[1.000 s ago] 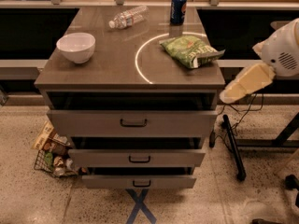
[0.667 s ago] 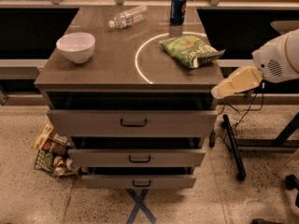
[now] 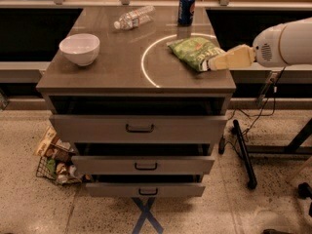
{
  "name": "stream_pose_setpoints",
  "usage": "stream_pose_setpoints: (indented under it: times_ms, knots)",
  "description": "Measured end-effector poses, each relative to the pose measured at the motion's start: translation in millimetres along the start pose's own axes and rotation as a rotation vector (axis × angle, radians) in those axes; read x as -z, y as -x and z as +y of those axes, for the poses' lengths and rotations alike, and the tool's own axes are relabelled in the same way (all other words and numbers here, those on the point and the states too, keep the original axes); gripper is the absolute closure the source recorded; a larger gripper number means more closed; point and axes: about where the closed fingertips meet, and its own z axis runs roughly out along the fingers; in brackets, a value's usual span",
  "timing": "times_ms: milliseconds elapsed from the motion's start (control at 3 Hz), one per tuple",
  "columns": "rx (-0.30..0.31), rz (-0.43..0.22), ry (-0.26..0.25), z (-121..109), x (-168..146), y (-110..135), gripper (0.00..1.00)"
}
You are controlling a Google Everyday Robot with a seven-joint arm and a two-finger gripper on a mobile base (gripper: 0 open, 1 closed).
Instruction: Move green jalapeno chip bag near water bottle
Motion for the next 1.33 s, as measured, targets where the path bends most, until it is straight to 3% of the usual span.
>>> stream_pose_setpoints:
  times_ms: [667, 1333]
  knots:
    - [-0.006, -0.031, -0.02, -4, 0, 9, 0.0]
    - [-0.011, -0.122, -0.016, -8, -51, 31, 0.0]
